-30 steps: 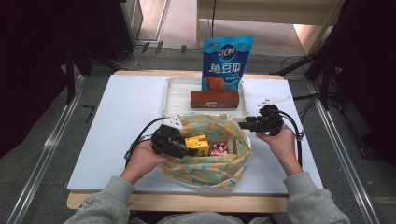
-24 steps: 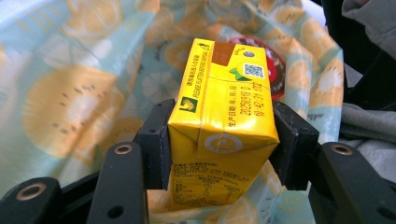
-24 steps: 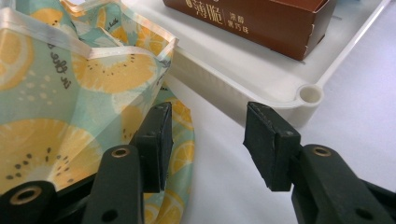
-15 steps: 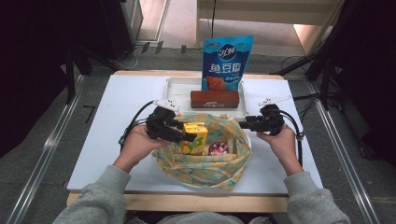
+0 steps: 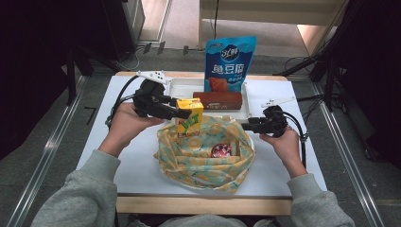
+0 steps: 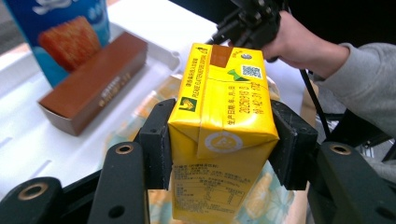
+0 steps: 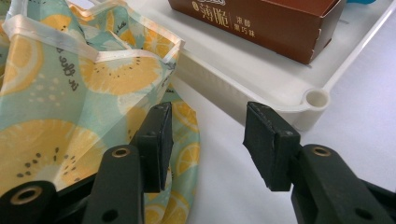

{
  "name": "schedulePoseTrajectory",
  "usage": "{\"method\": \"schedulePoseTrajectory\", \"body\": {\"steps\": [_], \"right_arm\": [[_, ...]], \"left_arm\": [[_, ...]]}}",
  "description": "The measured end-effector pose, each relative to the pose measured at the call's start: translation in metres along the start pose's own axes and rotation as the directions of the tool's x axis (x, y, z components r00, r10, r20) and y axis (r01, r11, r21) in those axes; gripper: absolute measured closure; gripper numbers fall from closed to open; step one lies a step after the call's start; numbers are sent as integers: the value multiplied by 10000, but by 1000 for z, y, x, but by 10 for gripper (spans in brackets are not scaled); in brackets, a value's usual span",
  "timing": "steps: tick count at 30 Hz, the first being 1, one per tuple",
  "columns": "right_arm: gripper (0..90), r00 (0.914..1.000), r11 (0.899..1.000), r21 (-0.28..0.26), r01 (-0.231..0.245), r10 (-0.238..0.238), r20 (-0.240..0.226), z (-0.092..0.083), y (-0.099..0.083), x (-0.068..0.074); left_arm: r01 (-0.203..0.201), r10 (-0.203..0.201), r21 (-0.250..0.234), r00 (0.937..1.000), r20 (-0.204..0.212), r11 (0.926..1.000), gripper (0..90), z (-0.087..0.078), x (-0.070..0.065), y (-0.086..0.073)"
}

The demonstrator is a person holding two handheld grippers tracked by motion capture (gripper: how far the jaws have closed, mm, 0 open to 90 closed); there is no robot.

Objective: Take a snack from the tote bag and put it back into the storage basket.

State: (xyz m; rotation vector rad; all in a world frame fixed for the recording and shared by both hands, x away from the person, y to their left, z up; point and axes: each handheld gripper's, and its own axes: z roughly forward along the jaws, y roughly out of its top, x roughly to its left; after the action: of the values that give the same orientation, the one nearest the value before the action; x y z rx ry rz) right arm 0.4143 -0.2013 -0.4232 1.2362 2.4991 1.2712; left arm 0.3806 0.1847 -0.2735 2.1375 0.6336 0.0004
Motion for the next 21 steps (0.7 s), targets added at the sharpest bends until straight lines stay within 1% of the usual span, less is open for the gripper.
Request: {"method": "schedulePoseTrajectory", "body": {"steps": [2,4,5,10,16,18,21], "right_arm": [[534,10000,10000,-6,16,-16,2,0,0,0],[534,10000,10000,-20,39,-39,-10,0,0,0],[534,10000,10000,-18,32,-32,-22,-1,0,0],[535,10000,10000,-37,-14,14,-11,-2,0,0],[535,10000,9999,-99,-28,28,-29,-4,0,0],[535,10000,9999,-113,-31,30,-33,-4,-1,0],[535,10000,9999,-140,-17,17,-12,-5,-1,-1]], "left_arm": [[76,-78,-106,9999,-103,9999,497,-5,7,5],[75,-79,-164,9997,-251,9998,498,-9,11,8],[9,-15,-167,9995,-326,9999,498,-11,13,10],[-39,21,-294,9981,-610,9996,499,-14,30,19],[113,-149,-398,9957,-915,9991,499,-7,55,24],[217,-260,-434,9946,-1005,9988,500,-2,66,23],[203,-245,-368,9928,-1173,9991,500,6,77,21]]}}
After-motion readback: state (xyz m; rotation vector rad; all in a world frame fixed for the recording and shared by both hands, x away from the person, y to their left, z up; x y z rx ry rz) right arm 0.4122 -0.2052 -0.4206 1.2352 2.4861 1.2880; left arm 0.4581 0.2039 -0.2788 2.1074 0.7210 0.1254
